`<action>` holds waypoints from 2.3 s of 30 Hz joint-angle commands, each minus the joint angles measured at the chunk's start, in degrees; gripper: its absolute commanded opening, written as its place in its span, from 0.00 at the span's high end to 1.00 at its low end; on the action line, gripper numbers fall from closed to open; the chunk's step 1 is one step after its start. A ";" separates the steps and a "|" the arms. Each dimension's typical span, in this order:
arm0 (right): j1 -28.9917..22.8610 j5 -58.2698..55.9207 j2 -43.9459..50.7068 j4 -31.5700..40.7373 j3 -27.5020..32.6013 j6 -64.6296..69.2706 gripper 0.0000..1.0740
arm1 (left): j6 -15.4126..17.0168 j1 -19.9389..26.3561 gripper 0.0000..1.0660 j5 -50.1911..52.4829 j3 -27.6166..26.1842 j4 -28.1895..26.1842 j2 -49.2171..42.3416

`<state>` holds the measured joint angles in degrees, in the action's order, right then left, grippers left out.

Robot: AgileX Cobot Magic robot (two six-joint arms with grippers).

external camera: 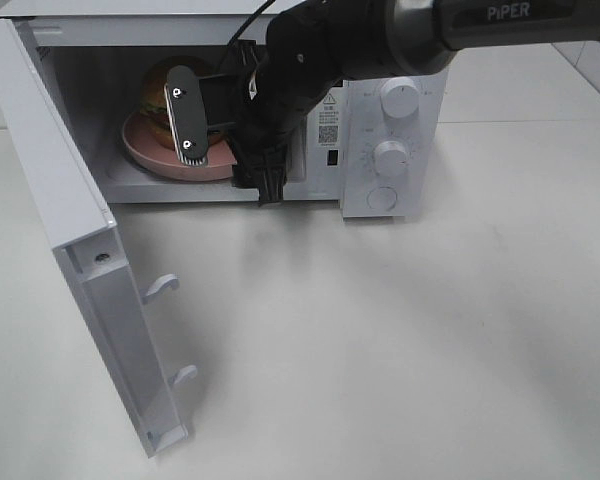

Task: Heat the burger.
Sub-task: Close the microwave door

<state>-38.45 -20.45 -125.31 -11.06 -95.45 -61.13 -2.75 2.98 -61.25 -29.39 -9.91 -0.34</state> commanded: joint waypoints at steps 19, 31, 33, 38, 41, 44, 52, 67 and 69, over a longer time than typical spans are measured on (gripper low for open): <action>0.11 8.31 14.15 -2.18 21.43 6.07 0.29 | 0.00 -0.52 0.08 0.46 0.00 -0.23 -0.86; 0.11 10.08 23.84 -2.12 35.18 15.07 0.29 | 0.00 -0.52 0.08 0.46 0.00 -0.23 -0.86; 0.11 10.43 24.64 -2.12 36.15 16.50 0.29 | 0.00 -0.52 0.08 0.46 0.00 -0.23 -0.86; 0.11 11.12 28.76 -2.06 40.68 24.35 0.29 | 0.00 -0.52 0.08 0.46 0.00 -0.23 -0.86; 0.11 11.12 31.23 -1.66 43.32 29.56 0.29 | 0.00 -0.52 0.08 0.46 0.00 -0.23 -0.86; 0.11 11.12 34.84 -1.60 46.93 37.24 0.29 | 0.00 -0.52 0.08 0.46 0.00 -0.23 -0.86; 0.11 9.40 41.60 -1.49 51.62 50.76 0.29 | 0.00 -0.52 0.08 0.46 0.00 -0.23 -0.86; 0.11 -20.28 56.84 -1.49 51.68 64.11 0.29 | 0.00 -0.52 0.08 0.46 0.00 -0.23 -0.86; 0.11 -22.80 58.90 -1.43 51.68 64.80 0.29 | 0.00 -0.52 0.08 0.46 0.00 -0.23 -0.86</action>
<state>-38.45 -40.74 -68.07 -12.43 -43.95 2.52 -2.75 2.98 -61.25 -29.39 -9.91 -0.34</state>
